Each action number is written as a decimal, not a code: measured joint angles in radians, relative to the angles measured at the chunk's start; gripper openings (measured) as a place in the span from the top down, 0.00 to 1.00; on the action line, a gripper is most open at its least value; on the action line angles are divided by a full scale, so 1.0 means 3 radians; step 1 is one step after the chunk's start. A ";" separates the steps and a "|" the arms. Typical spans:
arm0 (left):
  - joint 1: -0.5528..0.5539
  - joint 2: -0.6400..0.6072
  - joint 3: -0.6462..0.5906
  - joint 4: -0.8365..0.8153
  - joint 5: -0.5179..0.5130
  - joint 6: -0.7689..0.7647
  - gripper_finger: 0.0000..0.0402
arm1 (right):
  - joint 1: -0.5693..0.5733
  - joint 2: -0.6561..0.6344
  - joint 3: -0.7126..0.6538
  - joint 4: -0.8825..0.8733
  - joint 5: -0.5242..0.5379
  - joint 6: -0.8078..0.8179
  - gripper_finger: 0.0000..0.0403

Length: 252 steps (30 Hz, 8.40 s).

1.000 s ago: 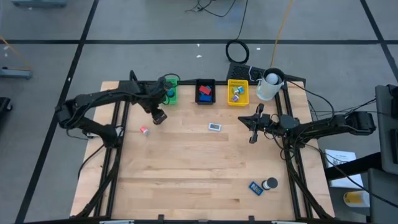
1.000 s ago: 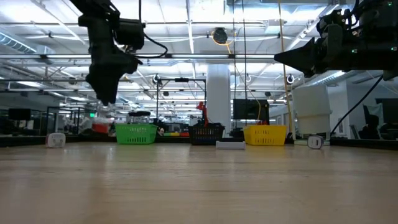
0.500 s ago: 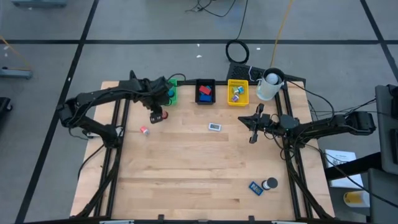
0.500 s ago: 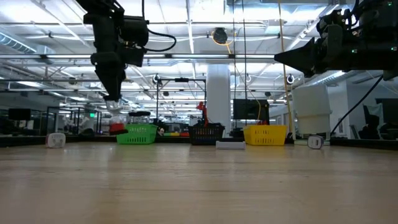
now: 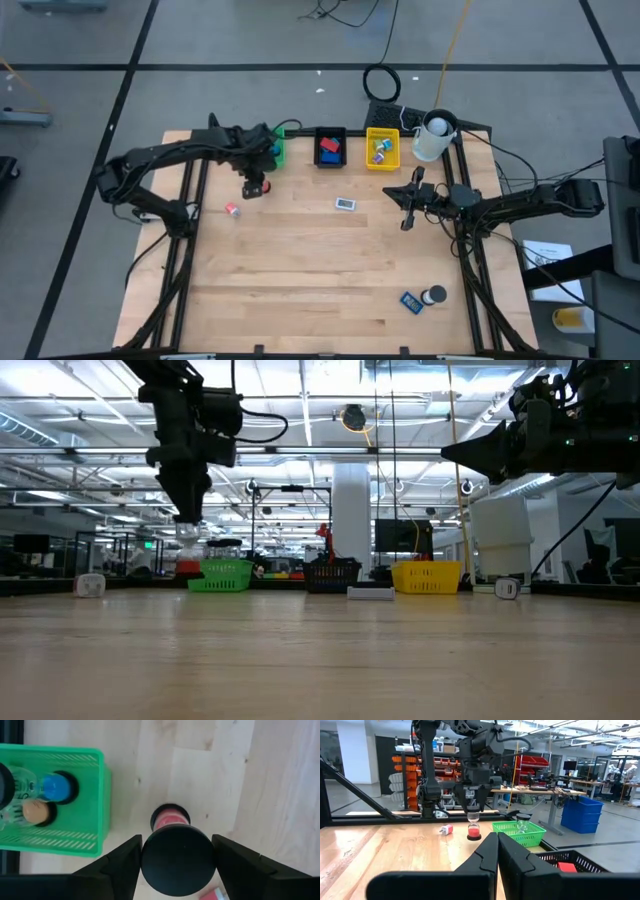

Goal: Pick & Place Office items
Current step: Put the red hourglass into the green bin, then put the purple charger adapter into the yellow bin

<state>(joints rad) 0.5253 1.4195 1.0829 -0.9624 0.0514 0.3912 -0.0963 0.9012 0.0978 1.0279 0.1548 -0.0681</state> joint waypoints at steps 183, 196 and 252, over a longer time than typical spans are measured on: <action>0.0899 0.0767 0.0428 0.0384 -0.0329 -0.0651 0.33 | 0.0000 0.0001 0.0000 0.0047 -0.0101 -0.0013 1.00; 0.0879 0.0766 0.0641 0.0095 -0.0359 -0.0590 0.04 | 0.0001 0.0001 0.0000 0.0047 -0.0101 -0.0014 1.00; -0.0945 -0.0618 -0.3016 0.6057 0.0256 -0.1085 0.94 | -0.0001 0.0541 0.0711 -0.0919 0.0223 0.0136 1.00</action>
<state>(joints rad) 0.2419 1.2342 0.1780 0.8548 0.1283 0.0658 -0.0966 1.0635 0.3113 0.7521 0.2217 -0.0274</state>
